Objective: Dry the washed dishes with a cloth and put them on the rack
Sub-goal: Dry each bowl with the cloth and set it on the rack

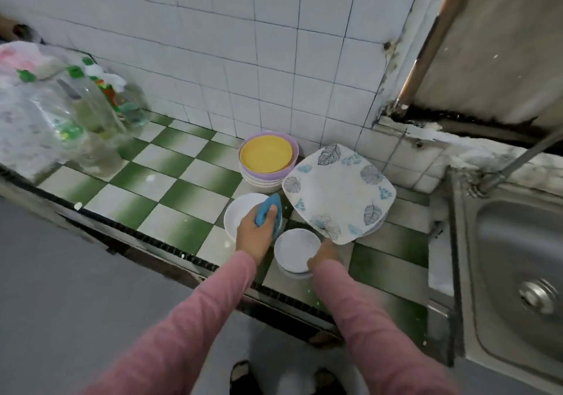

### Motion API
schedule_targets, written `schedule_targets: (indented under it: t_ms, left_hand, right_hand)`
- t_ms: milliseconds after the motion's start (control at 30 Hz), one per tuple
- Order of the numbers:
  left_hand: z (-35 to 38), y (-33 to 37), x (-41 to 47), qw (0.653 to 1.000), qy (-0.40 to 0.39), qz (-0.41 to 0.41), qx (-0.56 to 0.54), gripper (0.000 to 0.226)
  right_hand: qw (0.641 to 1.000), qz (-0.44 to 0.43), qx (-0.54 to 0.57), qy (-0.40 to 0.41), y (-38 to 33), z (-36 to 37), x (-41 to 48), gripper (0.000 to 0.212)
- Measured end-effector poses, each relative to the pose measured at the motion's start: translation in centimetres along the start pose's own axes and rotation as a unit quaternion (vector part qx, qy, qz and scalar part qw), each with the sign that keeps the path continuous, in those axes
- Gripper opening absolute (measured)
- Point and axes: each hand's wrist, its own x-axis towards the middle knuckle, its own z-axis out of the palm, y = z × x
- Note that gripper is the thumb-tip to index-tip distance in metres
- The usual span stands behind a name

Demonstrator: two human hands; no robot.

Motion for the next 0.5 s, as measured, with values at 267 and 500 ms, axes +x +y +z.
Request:
schedule_targets:
  t_ms: [267,500]
  left_hand:
    - [-1.2,-0.3,2.0,0.997,-0.068,0.004,0.032,0.016]
    - [-1.4,-0.3,3.2,0.996,-0.083,0.004,0.032,0.020]
  right_hand:
    - [0.996,-0.007,0.052,0.066,-0.1,0.9,-0.9,0.043]
    - [0.993,-0.050,0.039,0.100,-0.2,0.4,-1.0,0.055]
